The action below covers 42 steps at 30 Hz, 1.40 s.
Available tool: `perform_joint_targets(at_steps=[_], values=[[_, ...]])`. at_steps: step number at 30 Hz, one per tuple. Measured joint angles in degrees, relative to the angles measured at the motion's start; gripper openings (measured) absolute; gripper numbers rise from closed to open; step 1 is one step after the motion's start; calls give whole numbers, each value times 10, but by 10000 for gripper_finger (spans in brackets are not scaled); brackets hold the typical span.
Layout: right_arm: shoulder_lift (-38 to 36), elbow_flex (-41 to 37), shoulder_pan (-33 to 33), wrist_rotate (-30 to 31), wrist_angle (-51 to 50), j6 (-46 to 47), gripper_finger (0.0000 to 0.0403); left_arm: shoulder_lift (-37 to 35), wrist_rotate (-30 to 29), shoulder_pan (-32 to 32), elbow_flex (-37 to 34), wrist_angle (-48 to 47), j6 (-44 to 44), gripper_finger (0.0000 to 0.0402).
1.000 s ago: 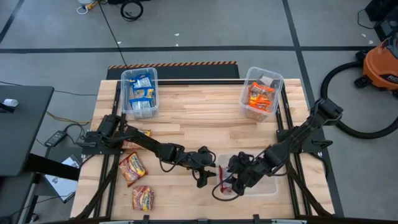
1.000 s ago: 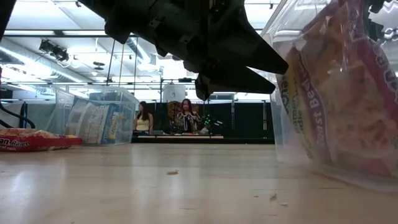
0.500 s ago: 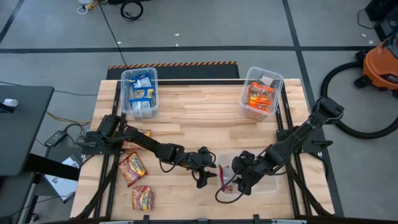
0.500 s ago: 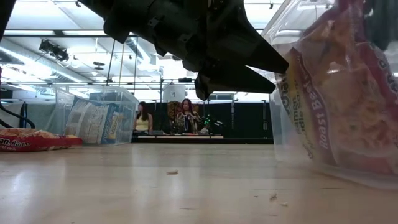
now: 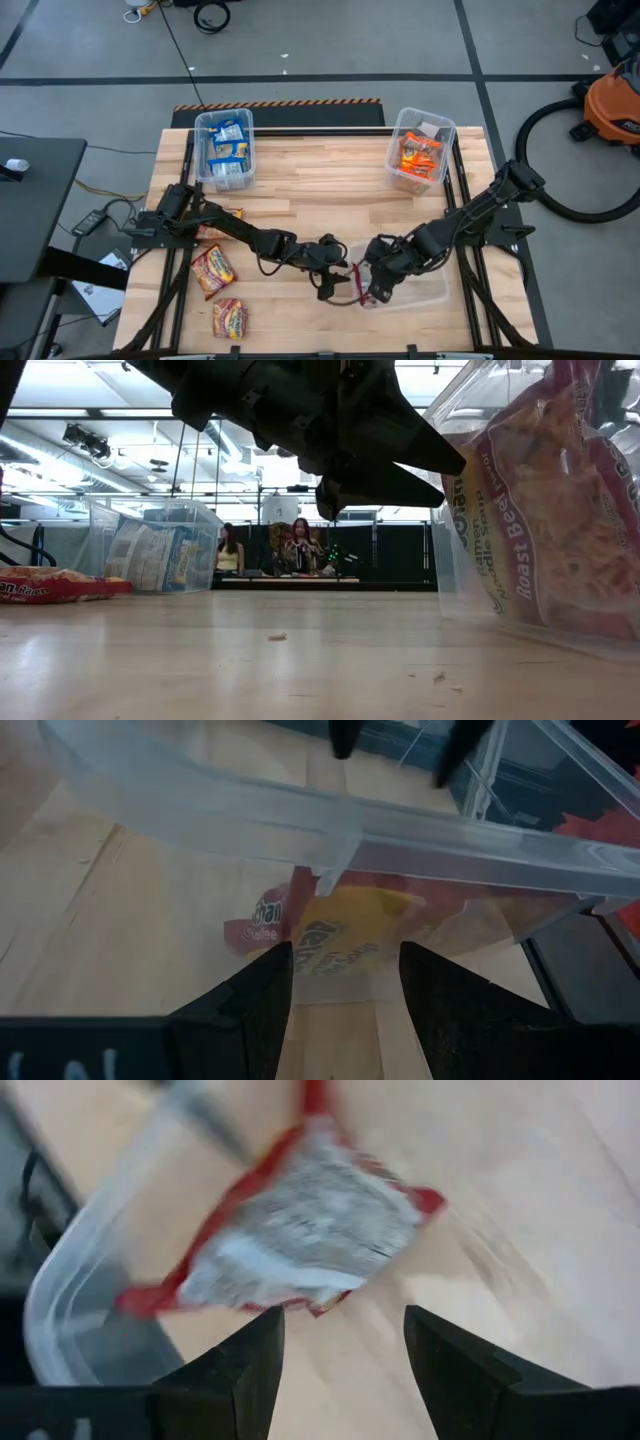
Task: Sort Maruchan noodles
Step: Put the red noodle pack into the bottom transparent bin
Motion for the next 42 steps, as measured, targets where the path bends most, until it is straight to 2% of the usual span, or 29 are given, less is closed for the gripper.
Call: perform_joint_targets(at_steps=[5, 9, 12, 18, 27, 30, 42], values=[[0, -25, -5, -5, -28, 202, 190, 0, 0, 0, 0, 0, 0, 192], [0, -40, 2, -6, -27, 309, 144, 0, 0, 0, 0, 0, 2, 192], [0, -51, 4, 4, 13, 347, 96, 0, 0, 0, 0, 0, 1, 192], [0, -97, 3, 18, 95, 358, 10, 0, 0, -4, 0, 0, -5, 192], [10, -116, -12, 34, 116, 372, 6, 0, 0, -8, 0, 0, -5, 192], [23, -116, -16, 9, 152, 375, 7, 0, 0, -8, 0, 1, -5, 192], [29, -107, 15, 16, 121, 460, 4, 0, 0, -7, 0, 10, -3, 192]])
